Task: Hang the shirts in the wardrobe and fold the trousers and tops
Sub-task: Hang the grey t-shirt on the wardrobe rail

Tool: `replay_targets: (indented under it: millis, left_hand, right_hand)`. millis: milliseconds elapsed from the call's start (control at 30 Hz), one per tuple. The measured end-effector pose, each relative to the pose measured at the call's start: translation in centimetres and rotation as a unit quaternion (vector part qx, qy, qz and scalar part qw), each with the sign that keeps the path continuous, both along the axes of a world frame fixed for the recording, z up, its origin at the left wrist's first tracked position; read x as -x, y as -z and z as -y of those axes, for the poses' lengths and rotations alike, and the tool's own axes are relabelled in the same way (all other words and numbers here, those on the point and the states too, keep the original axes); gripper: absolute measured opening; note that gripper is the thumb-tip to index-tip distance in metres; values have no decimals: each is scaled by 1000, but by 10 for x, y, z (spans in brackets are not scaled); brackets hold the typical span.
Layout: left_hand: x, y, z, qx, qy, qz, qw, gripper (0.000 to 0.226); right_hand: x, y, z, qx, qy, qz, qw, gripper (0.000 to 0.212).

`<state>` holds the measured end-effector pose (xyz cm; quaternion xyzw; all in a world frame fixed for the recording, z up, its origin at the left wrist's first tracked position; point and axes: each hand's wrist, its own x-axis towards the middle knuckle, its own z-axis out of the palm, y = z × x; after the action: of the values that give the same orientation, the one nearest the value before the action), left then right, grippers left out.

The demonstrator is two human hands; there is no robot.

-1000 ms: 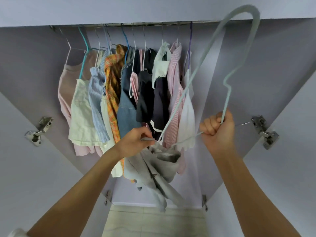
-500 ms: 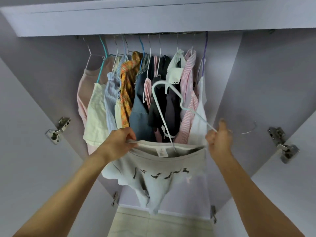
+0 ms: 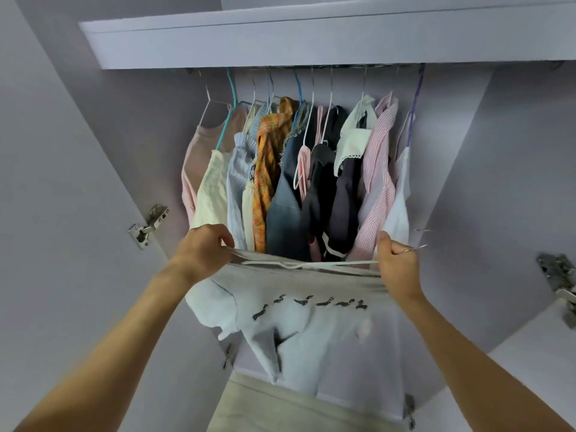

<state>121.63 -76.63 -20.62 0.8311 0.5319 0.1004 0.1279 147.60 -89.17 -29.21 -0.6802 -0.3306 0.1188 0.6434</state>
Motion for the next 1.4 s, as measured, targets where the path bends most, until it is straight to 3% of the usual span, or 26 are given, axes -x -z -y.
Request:
replay_targets:
  millis: [100, 233, 367, 433, 500, 733, 800, 833, 867, 933, 1000, 1067, 1167, 1233, 1300, 1400]
  left_hand:
    - [-8, -2, 0, -1, 5, 48, 999, 19]
    - [-24, 9, 9, 48, 85, 26, 995, 16]
    - [-1, 14, 7, 130, 118, 153, 973, 59]
    - [10, 26, 6, 90, 120, 104, 983, 65]
    - [11, 41, 9, 16, 150, 23, 988, 59]
    - [-24, 74, 30, -80, 255, 73, 961, 23]
    - [-32, 82, 33, -97, 239, 81, 963, 20]
    - [-34, 84, 31, -99, 231, 80, 964, 19]
    - [-36, 86, 28, -94, 232, 83, 965, 18]
    - [-37, 90, 21, -75, 240, 96, 963, 16]
    - [-44, 93, 17, -46, 260, 100, 959, 16]
    - [-57, 96, 14, 19, 282, 81, 956, 17]
    - [-93, 102, 8, 168, 323, 9, 931, 23]
    - [-120, 107, 11, 209, 361, -94, 904, 22]
    - [-149, 111, 23, 197, 388, -153, 887, 24]
    - [-185, 99, 44, 103, 400, -96, 905, 26]
  right_hand:
    - [25, -14, -15, 26, -85, 81, 993, 68]
    - [37, -22, -37, 46, -28, 93, 994, 61]
    - [34, -25, -39, 102, -63, 110, 987, 60]
    - [27, -29, -33, 85, -41, 69, 993, 59]
    - [19, -33, -28, 49, -13, 44, 998, 59]
    - [32, -40, -9, 88, -46, 115, 988, 57]
    - [29, -36, 4, 112, -131, 94, 980, 39]
    - [25, -34, 14, 151, -189, 80, 967, 20]
    - [16, -29, 26, 207, -227, 81, 948, 21]
    - [-7, -18, 53, 352, -240, 166, 890, 54]
    - [-26, -7, 80, 480, -201, 235, 821, 46]
    - [-36, 1, 101, 558, -195, 220, 776, 24]
    - [-40, -4, 124, 638, -244, 166, 711, 25]
    - [-43, -12, 135, 649, -254, 134, 704, 26]
    - [-46, -24, 148, 634, -226, 104, 732, 20]
    - [-55, -38, 166, 632, -145, 122, 752, 23]
